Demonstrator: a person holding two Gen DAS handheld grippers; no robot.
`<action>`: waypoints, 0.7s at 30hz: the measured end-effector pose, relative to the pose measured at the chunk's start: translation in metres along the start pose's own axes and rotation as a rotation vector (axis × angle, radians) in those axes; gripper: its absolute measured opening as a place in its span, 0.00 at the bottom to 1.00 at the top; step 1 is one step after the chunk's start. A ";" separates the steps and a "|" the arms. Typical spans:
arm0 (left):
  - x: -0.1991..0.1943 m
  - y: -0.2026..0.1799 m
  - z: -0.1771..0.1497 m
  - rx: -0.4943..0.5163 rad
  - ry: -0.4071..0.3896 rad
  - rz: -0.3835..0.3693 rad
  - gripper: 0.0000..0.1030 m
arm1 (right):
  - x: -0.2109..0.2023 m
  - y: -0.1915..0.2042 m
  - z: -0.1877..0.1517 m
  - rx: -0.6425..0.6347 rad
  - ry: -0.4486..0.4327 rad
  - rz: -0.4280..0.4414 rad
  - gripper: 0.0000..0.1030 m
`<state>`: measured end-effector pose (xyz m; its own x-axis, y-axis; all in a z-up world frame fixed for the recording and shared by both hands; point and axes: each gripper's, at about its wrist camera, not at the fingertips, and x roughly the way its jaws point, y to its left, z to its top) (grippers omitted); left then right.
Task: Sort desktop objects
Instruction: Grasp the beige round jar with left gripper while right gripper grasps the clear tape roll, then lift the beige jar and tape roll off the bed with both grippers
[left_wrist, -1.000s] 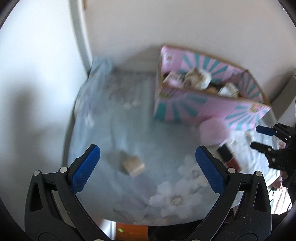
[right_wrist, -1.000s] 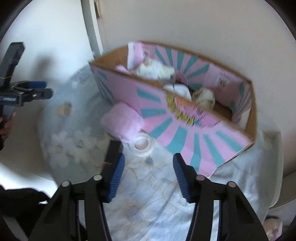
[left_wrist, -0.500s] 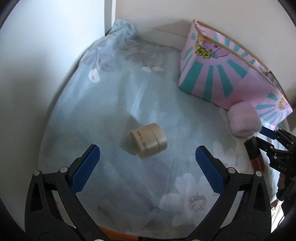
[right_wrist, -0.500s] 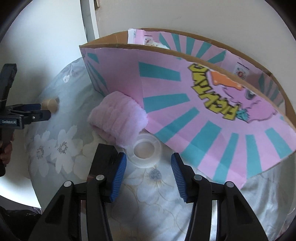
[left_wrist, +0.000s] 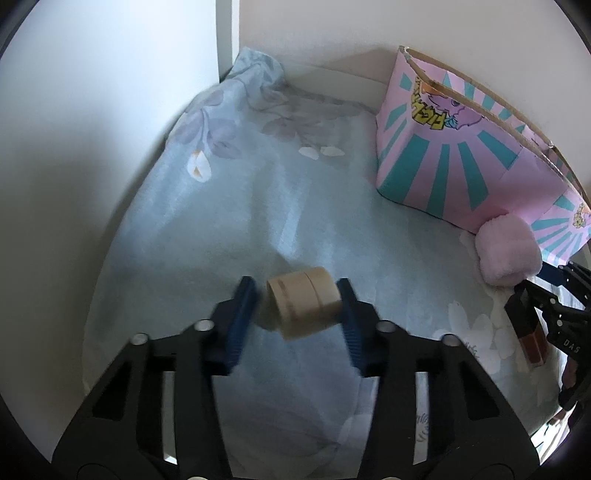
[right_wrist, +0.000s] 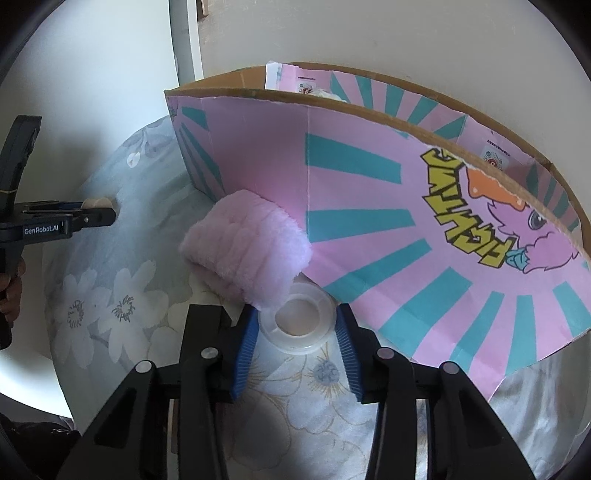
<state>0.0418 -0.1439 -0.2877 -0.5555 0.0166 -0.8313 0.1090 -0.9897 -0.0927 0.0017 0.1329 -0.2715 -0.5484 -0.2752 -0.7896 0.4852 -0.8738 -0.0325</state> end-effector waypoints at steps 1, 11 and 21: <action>0.000 0.001 0.001 -0.002 0.004 -0.003 0.33 | 0.000 0.000 0.000 0.001 0.000 -0.001 0.38; -0.005 -0.003 0.006 0.020 0.003 -0.013 0.25 | -0.013 -0.011 -0.008 0.037 0.006 -0.017 0.38; -0.010 -0.008 0.007 0.030 -0.001 -0.025 0.24 | -0.030 -0.022 -0.014 0.069 -0.009 -0.033 0.38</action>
<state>0.0413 -0.1367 -0.2748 -0.5583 0.0418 -0.8286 0.0702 -0.9928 -0.0974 0.0170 0.1663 -0.2553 -0.5698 -0.2489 -0.7832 0.4190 -0.9079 -0.0162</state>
